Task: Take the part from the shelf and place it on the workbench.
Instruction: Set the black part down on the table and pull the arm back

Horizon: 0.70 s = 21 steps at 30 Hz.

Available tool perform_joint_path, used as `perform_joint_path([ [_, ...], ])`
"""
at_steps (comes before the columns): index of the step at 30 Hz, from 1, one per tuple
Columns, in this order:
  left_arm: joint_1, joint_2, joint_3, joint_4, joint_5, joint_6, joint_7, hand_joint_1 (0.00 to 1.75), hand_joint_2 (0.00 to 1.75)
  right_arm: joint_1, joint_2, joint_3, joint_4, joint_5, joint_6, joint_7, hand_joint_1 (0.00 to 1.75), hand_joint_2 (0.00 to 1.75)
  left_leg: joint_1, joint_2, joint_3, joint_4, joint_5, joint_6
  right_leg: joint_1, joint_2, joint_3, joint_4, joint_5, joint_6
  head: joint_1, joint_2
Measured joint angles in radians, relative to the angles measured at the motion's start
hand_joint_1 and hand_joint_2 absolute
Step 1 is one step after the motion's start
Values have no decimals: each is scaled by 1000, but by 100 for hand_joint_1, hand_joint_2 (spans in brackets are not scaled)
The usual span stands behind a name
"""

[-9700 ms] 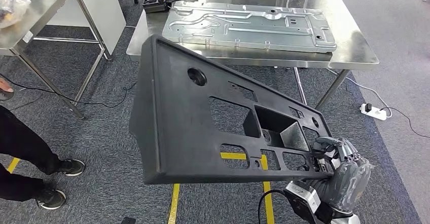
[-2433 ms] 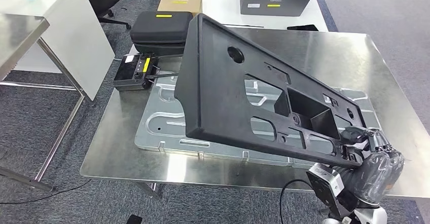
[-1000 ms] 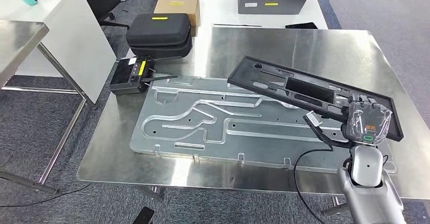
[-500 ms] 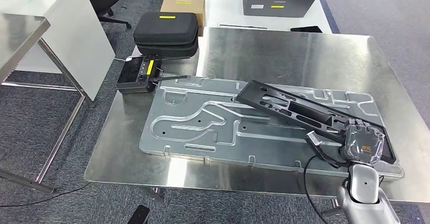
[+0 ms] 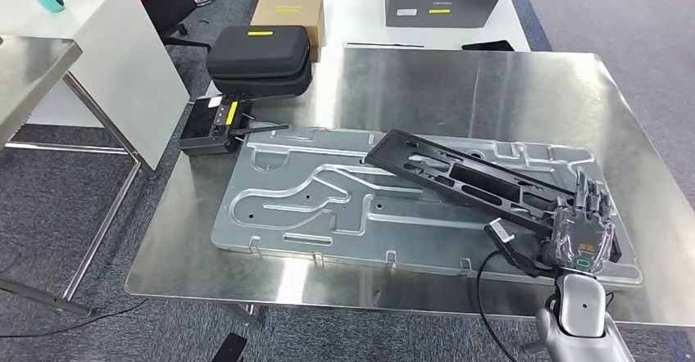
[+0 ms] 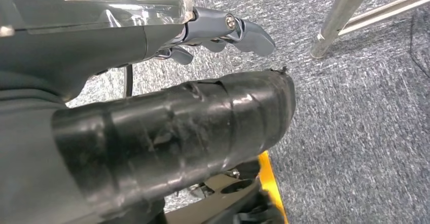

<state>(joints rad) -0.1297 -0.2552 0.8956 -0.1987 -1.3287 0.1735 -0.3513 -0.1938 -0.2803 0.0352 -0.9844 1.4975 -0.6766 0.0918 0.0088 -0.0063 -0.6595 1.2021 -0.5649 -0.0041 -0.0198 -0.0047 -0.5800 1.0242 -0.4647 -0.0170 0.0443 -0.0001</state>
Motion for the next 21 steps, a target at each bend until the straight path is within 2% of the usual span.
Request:
perform_joint_path([
  [1, 1, 0, 0, 0, 2, 0, 0, 0, 0, 3, 3, -1, -4, -2, -4, -3, 0, 0, 2, 0, -25, 60, -24, -3, 0, 0, -1, 0, 0, 0, 0, 0],
  [2, 3, 0, 0, 0, 4, 1, 0, 0, 0, 8, 6, -3, -10, -3, -8, -5, 0, 0, 3, 0, -37, 93, -32, -5, 0, 0, -1, 1, 0, -1, 0, 0],
  [3, 4, 0, 0, 0, 7, 2, 0, 0, 0, 16, 9, -6, -19, -4, -11, -7, 0, 0, 5, 0, -32, 88, -20, -7, -1, 0, -1, 1, 0, 0, 0, 0],
  [4, 5, 1, 0, 0, 9, 4, 1, 0, 0, 26, 13, -8, -31, -5, -14, -9, 0, 0, 6, 0, -8, 45, 8, -7, -2, 0, 0, 2, 0, 1, 0, 0],
  [5, 5, 1, 0, 0, 10, 6, 1, 0, 0, 38, 16, -9, -45, -5, -17, -10, 0, 0, 7, 0, 28, -23, 41, -6, -3, 1, 1, 4, -1, 3, 0, 0],
  [7, 4, 1, 0, 0, 15, 9, 0, 0, 0, 69, 23, -14, -89, -5, -21, -14, 0, 0, 5, -1, 87, -141, 80, -1, -1, 2, -2, 9, -3, 13, 0, 0],
  [8, 5, 1, 0, 0, 20, 11, 0, 0, 0, 86, 25, -17, -119, -4, -22, -17, 0, 0, 3, -1, 99, -168, 84, 4, 0, 2, -4, 11, -3, 20, 1, 0],
  [11, 14, 1, 1, 0, 33, 17, -3, 0, 0, 147, 30, -28, -223, 6, -23, -25, 0, 0, 0, -2, 101, -182, 88, 24, -2, 3, -4, 7, -1, 39, 1, 0],
  [12, 16, 1, 1, 0, 38, 22, -4, 0, 0, 171, 30, -33, -263, 9, -23, -29, 0, 0, 1, -2, 103, -187, 92, 32, -4, 3, -8, 18, -12, 43, 1, 0],
  [14, 18, 1, 2, 0, 47, 31, -5, 0, 0, 220, 31, -48, -349, 12, -24, -39, 0, 0, 3, -1, 104, -195, 97, 43, -5, 4, -44, 98, -65, 49, 2, 0],
  [16, 21, 1, 4, 0, 54, 38, -5, 0, 0, 270, 32, -64, -437, 14, -24, -48, 0, 0, 0, -1, 103, -195, 96, 48, -3, 4, -104, 226, -125, 51, 1, 0],
  [17, 24, 1, 4, 0, 56, 40, -5, 0, 0, 295, 33, -72, -476, 14, -24, -50, 0, 0, -1, -1, 104, -194, 95, 49, -3, 4, -124, 267, -134, 51, 1, 0],
  [18, 26, 2, 5, 0, 58, 42, -5, 0, 0, 317, 35, -80, -512, 15, -24, -52, 0, 0, -3, -1, 104, -192, 94, 50, -3, 4, -127, 272, -123, 50, 1, 0],
  [19, 28, 2, 5, 0, 59, 42, -5, 0, 0, 335, 36, -88, -543, 15, -24, -53, 0, 0, -4, -1, 105, -190, 92, 50, -3, 4, -112, 239, -95, 48, 1, 0],
  [21, 28, 2, 6, 0, 59, 43, -6, 0, 0, 353, 37, -101, -589, 15, -24, -54, 0, 0, -6, -1, 107, -186, 86, 47, 0, 4, -48, 108, -32, 39, 1, 0],
])
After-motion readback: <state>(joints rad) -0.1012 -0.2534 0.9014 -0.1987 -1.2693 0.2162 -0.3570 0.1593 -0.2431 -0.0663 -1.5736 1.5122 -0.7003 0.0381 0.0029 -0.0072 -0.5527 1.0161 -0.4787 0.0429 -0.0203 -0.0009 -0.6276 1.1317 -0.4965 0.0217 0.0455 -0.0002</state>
